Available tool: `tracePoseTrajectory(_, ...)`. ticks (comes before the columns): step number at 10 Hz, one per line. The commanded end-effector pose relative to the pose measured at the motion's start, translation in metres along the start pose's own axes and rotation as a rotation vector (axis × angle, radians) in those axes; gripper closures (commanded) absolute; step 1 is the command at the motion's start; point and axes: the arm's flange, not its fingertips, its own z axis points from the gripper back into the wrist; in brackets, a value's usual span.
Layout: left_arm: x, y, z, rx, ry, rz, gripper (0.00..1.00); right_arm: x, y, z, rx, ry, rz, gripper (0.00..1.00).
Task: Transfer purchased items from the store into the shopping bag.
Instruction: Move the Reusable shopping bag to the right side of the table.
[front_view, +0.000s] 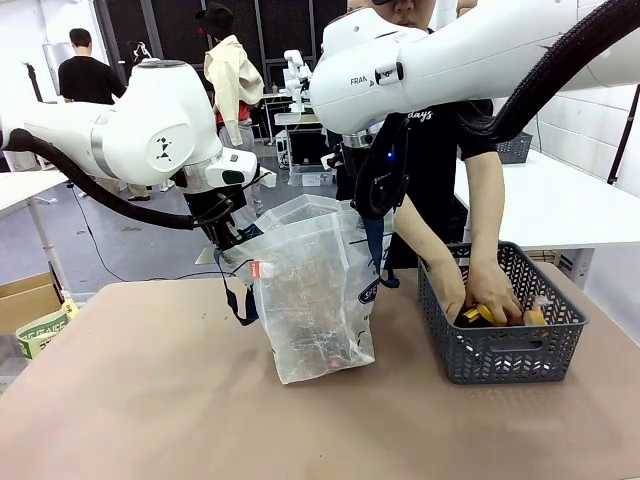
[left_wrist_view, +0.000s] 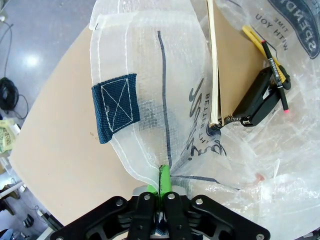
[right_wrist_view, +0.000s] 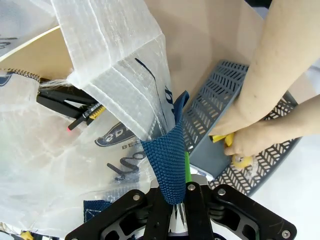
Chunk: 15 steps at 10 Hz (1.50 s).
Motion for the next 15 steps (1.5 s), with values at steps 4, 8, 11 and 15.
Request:
tracePoseTrajectory(4,-0.0009,0.0001,0.0001,0.001,0.001,0.003,1.00,-0.0008,-0.0014,-0.0015,-0.001,0.002,-0.003,1.00)
tracePoseTrajectory(8,-0.0009,0.0001,0.0001,0.001,0.001,0.003,1.00,-0.0008,-0.0014,-0.0015,-0.001,0.002,-0.003,1.00)
tracePoseTrajectory(11,-0.0009,0.0001,0.0001,0.001,0.001,0.003,1.00,-0.0008,-0.0014,-0.0015,-0.001,0.002,-0.003,1.00)
tracePoseTrajectory(15,-0.0009,0.0001,0.0001,0.001,0.001,0.003,1.00,-0.0008,-0.0014,-0.0015,-0.001,0.002,-0.003,1.00)
